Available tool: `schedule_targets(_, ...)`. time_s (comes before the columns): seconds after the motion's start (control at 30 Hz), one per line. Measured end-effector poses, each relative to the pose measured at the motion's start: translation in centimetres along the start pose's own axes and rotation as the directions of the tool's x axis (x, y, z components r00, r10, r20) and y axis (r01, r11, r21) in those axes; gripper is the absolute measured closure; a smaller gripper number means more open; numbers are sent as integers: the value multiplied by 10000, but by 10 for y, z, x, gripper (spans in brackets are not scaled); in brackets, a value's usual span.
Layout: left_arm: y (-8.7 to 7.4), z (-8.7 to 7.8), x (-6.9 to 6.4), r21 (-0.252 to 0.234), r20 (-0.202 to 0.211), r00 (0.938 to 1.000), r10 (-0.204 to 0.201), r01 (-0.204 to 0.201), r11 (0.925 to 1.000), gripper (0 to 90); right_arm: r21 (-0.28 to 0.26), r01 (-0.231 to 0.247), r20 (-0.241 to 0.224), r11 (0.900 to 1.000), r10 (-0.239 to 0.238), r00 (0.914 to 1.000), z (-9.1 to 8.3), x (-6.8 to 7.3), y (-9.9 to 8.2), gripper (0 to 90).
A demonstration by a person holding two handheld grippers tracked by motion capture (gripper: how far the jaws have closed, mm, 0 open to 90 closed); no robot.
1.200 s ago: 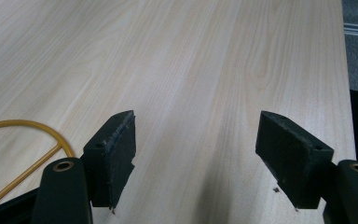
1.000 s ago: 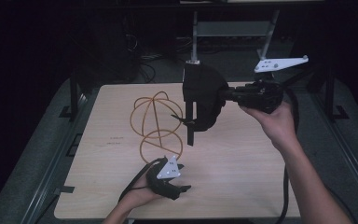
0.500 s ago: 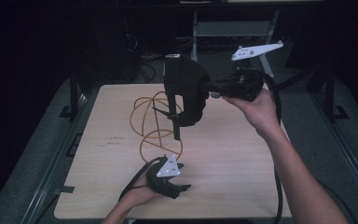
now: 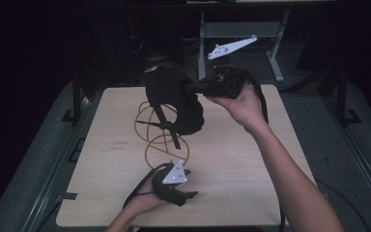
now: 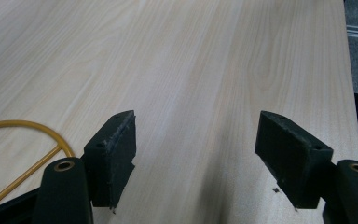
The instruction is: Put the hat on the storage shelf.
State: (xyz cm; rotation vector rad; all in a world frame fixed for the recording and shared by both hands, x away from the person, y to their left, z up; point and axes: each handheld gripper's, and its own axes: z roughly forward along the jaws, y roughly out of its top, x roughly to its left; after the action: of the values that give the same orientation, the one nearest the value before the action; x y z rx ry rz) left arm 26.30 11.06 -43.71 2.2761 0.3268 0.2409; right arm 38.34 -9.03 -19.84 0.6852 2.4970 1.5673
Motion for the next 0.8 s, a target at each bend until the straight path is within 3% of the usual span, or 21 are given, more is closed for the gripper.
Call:
schedule_targets(0.13,0,0,3,-70,8,9998,216,-216,9997,288,174,177,-42,9997,-177,9998,11,4,9,827)
schedule_targets(0.23,1,1,1,-89,46,10000,88,-88,9999,288,378,355,-106,9987,-351,9993,20,6,14,827)
schedule_targets(0.67,3,5,-4,-55,240,9993,284,-282,9996,288,1272,494,-597,9906,-420,9973,75,15,29,817)
schedule_targets(0.73,4,6,-5,18,234,9984,522,-523,9986,288,1313,546,-551,9898,-478,9973,83,16,29,798)
schedule_targets(0.8,4,6,-6,78,280,9981,557,-559,9984,288,1389,381,-594,9896,-301,9978,93,18,28,688)
